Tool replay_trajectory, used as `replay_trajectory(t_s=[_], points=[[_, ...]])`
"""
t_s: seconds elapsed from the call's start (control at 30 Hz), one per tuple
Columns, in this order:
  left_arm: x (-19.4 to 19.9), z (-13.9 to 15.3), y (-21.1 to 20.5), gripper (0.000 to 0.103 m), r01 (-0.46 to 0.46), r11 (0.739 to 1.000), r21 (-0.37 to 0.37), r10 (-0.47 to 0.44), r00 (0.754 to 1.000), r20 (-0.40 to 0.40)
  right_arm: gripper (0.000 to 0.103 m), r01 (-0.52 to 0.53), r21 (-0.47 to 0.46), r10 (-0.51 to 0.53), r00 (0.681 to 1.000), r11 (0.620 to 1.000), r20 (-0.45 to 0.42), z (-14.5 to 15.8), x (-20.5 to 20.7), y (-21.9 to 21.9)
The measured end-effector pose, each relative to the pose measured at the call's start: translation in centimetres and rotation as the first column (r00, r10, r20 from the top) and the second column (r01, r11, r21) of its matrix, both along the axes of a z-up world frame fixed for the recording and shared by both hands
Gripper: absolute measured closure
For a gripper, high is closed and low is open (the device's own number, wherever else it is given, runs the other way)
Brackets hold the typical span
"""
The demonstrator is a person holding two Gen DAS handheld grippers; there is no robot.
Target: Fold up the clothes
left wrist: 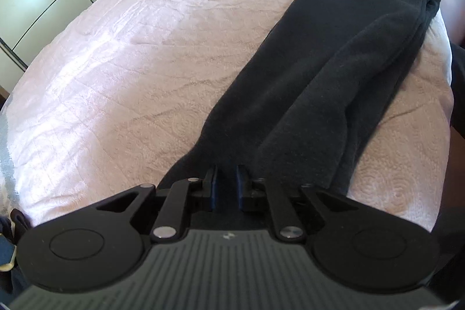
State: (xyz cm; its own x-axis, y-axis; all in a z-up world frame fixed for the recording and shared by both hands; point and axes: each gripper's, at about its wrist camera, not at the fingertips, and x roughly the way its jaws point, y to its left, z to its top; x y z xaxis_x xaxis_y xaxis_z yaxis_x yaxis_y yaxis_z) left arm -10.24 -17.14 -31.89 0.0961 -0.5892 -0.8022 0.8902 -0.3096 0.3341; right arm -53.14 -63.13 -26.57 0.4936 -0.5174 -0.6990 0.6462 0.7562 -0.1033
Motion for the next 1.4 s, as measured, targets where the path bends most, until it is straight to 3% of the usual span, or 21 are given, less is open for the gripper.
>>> replay_trajectory(t_s=[0.1,0.17,0.23,0.3,0.4,0.5,0.53,0.73,0.9,1.0,1.1,1.17,1.2,1.27,1.37,1.4], points=[[0.1,0.4,0.5,0.092,-0.035,0.999,-0.003,0.035,0.999,0.004,0.081,0.071,0.031,-0.073,0.994,0.997,0.085,1.3,-0.9,-1.7],[0.3,0.5,1.0,0.092,-0.06,0.998,-0.003,0.06,0.998,0.009,0.081,0.03,0.026,-0.032,0.994,0.999,0.109,2.1,-0.4,-1.6],[0.5,0.5,1.7,0.092,-0.079,0.997,-0.004,0.079,0.997,0.02,0.079,-0.018,0.035,0.016,0.998,0.999,0.053,1.6,1.2,-1.2],[0.6,0.9,2.8,0.092,-0.097,0.995,-0.021,0.097,0.995,0.03,0.077,-0.026,-0.014,0.026,0.999,1.0,-0.024,1.1,2.6,-0.4],[0.8,1.8,4.8,0.085,-0.123,0.99,-0.069,0.126,0.991,0.043,0.074,-0.036,-0.084,0.033,0.999,0.996,-0.036,2.2,4.3,1.8],[1.8,2.9,7.2,0.076,-0.153,0.982,-0.107,0.161,0.985,0.068,0.038,-0.121,-0.117,0.121,0.993,0.986,-0.003,3.9,6.2,6.4],[2.0,3.1,8.0,0.075,-0.162,0.98,-0.117,0.171,0.982,0.081,0.038,-0.163,-0.117,0.165,0.986,0.98,0.01,4.3,6.9,8.2],[3.2,2.4,13.3,0.07,-0.155,0.976,-0.155,0.18,0.969,0.168,0.038,-0.41,-0.113,0.417,0.908,0.905,0.046,5.3,12.3,19.6],[3.5,0.9,16.6,0.069,-0.11,0.979,-0.169,0.152,0.954,0.258,0.038,-0.586,-0.138,0.597,0.801,0.798,0.047,5.5,17.8,28.1],[3.3,-1.0,17.2,0.067,-0.026,0.989,-0.149,0.079,0.93,0.36,0.038,-0.677,-0.161,0.685,0.729,0.718,-0.008,4.9,20.8,31.6],[3.3,-3.0,16.4,0.067,0.043,0.992,-0.118,0.015,0.89,0.456,0.038,-0.713,-0.166,0.717,0.696,0.682,-0.044,4.0,22.9,33.4],[3.3,-4.3,15.4,0.073,0.08,0.992,-0.094,-0.021,0.862,0.506,0.038,-0.714,-0.159,0.716,0.696,0.682,-0.053,3.5,23.7,34.0],[3.3,-4.8,15.2,0.098,0.086,0.993,-0.081,-0.029,0.841,0.54,0.038,-0.707,-0.156,0.709,0.703,0.69,-0.054,3.4,24.0,33.9],[3.6,-4.9,15.4,0.097,0.102,0.99,-0.098,-0.022,0.795,0.607,0.038,-0.687,-0.147,0.688,0.724,0.712,-0.05,3.3,24.0,33.6],[4.6,-2.3,17.3,0.097,0.066,0.981,-0.18,0.061,0.783,0.619,0.038,-0.659,-0.139,0.659,0.75,0.74,-0.046,3.6,23.2,33.1],[4.6,-2.2,17.8,0.097,0.063,0.982,-0.178,0.06,0.79,0.61,0.038,-0.656,-0.137,0.658,0.752,0.742,-0.04,3.8,22.7,33.0]])
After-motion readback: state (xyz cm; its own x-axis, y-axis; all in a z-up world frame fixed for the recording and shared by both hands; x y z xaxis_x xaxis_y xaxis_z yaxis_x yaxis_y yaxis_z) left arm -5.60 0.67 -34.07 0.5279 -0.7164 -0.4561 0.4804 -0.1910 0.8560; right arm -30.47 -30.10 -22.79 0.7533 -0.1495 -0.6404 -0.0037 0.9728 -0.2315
